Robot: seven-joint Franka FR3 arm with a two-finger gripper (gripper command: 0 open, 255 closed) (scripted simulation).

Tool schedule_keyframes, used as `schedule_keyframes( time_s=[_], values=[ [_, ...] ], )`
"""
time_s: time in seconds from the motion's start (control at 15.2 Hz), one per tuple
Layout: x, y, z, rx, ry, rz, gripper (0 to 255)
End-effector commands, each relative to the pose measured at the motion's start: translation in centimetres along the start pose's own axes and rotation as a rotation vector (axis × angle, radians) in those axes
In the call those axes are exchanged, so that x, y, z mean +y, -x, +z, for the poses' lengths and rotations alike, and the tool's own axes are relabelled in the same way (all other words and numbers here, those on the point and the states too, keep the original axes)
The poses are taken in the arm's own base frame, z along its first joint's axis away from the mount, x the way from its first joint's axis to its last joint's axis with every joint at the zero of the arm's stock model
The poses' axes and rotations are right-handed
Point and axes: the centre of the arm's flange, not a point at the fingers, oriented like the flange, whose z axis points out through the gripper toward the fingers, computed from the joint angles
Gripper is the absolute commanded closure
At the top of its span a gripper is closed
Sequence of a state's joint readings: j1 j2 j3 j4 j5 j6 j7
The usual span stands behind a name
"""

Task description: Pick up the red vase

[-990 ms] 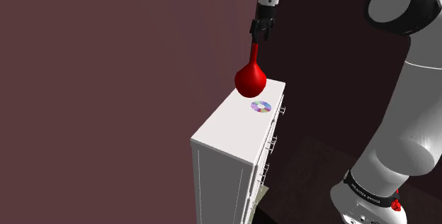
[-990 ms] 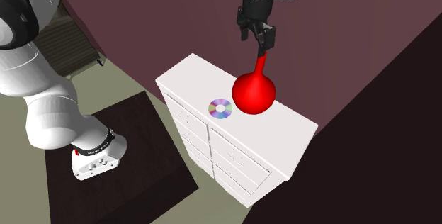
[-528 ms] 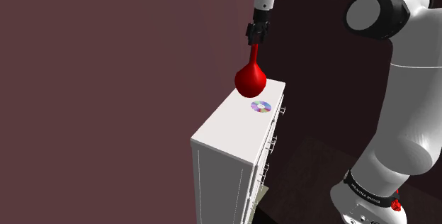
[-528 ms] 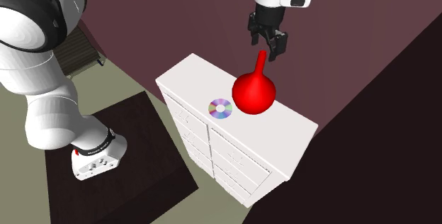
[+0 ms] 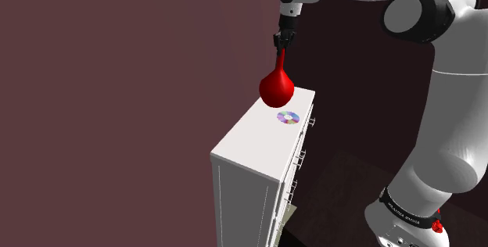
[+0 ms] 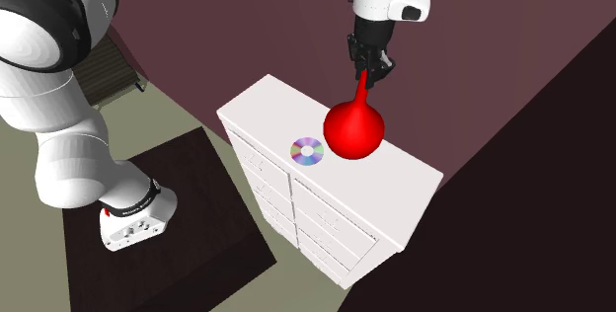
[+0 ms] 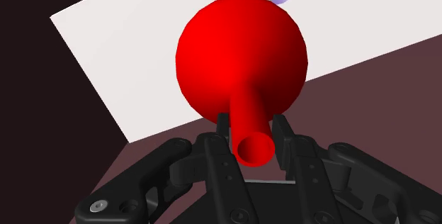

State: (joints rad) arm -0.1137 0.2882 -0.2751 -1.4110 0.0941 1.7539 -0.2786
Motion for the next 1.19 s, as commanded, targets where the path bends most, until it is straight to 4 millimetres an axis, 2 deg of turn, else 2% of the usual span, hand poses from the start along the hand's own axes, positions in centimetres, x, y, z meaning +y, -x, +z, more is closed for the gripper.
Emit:
schedule_keyframes(
  time_s=[0.0, 0.33, 1.12],
  values=[
    [0.0, 0.0, 0.0, 0.0, 0.0, 0.0, 255],
    [0.0, 0.0, 0.1, 0.0, 0.0, 0.0, 255],
    [0.0, -0.5, -6.2, 0.0, 0.0, 0.0, 255]
  ],
)
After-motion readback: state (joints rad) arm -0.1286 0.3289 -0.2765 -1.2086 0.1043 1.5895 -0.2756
